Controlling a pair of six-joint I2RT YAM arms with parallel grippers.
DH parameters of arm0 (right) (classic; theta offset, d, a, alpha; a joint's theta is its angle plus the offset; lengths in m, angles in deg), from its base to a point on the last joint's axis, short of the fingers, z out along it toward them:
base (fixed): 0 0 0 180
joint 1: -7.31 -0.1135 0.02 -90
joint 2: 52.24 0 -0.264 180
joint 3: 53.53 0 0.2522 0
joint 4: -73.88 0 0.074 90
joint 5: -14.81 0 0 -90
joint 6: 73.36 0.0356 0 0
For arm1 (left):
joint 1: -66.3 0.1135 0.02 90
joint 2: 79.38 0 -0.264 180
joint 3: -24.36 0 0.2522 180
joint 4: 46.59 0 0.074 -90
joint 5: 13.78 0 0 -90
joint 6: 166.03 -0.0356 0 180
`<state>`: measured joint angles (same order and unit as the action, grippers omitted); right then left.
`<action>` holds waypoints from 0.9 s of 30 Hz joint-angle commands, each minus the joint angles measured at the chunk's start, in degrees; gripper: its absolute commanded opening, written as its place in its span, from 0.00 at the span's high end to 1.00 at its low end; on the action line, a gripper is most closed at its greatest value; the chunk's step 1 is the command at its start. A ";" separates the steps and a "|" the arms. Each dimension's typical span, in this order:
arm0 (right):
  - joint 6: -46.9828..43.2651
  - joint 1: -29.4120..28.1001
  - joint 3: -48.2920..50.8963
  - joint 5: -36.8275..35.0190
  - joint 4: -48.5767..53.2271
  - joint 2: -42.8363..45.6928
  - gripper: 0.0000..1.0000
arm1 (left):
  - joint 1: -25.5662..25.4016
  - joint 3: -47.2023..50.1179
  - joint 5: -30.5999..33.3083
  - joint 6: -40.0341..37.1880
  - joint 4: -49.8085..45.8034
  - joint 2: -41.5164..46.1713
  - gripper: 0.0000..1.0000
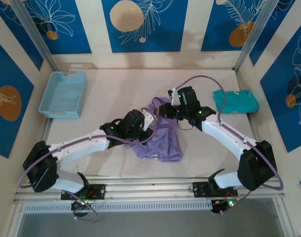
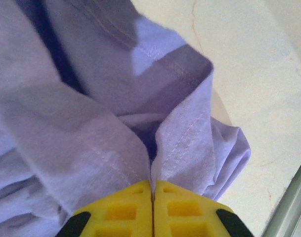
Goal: Fold the inside-out t-shirt
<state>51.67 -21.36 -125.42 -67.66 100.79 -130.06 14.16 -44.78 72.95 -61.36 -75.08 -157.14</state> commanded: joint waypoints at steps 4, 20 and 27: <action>-5.78 1.00 -6.11 -1.59 8.41 6.65 1.00 | 3.21 -0.59 0.53 -0.96 -0.95 15.03 1.00; 1.41 -1.23 -5.85 -3.97 0.67 18.08 1.00 | 16.65 -9.98 10.76 -4.26 -20.00 31.69 1.00; -4.21 -11.18 -3.02 3.44 1.60 9.02 0.79 | 23.99 -9.67 16.67 -3.67 -30.00 28.73 1.00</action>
<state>51.12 -30.25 -130.20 -67.48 100.48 -118.13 35.30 -54.98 83.09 -64.26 -97.76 -128.48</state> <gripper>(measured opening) 0.186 0.045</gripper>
